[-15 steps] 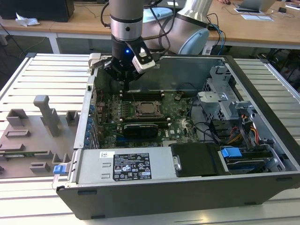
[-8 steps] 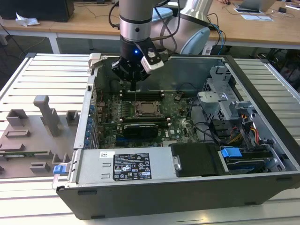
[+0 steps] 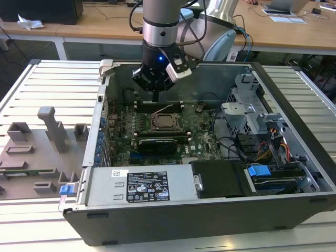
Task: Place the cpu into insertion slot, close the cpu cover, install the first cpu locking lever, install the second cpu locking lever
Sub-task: 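Install the first cpu locking lever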
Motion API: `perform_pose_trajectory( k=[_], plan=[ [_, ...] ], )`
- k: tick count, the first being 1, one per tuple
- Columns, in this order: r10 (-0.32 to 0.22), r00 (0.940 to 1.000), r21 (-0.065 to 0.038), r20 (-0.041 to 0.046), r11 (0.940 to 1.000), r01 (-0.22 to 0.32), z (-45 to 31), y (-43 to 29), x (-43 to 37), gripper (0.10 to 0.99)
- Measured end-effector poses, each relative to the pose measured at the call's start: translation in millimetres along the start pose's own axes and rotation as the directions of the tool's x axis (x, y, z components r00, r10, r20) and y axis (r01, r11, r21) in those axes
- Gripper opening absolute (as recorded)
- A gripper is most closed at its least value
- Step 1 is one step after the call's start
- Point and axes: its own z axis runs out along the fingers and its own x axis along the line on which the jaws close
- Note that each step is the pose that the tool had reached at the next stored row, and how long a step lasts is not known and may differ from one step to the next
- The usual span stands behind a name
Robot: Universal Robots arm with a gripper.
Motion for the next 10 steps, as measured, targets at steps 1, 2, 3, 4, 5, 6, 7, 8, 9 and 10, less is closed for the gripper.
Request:
perform_pose_trajectory(
  k=[1,2,3,4,5,6,7,8,9,10],
  plan=[
    [0.0,1.0,0.0,-0.0001,1.0,0.0,0.3,-0.1,-1.0,0.106],
    [0.0,1.0,0.0,-0.0006,1.0,0.0,1.1,-0.2,-1.4,0.106],
    [0.0,1.0,0.0,-0.001,1.0,0.0,1.8,-0.2,-1.4,0.106],
    [0.001,1.0,0.0,-0.0012,1.0,-0.001,2.5,-0.2,-1.4,0.106],
    [0.0,1.0,0.0,-0.0014,1.0,0.0,3.8,-0.3,-1.5,0.106],
    [0.0,1.0,-0.001,-0.0014,1.0,0.0,4.9,-0.3,-1.5,0.106],
    [0.0,1.0,-0.001,-0.0015,1.0,0.0,6.9,-0.4,-1.6,0.106],
    [0.0,1.0,-0.001,-0.0016,1.0,0.0,8.3,-0.5,-1.6,0.106],
    [0.0,1.0,-0.001,-0.0017,1.0,0.0,9.9,-0.6,-1.6,0.106],
    [0.0,1.0,-0.001,-0.002,1.0,0.0,12.3,-0.7,-1.7,0.106]
  ],
)
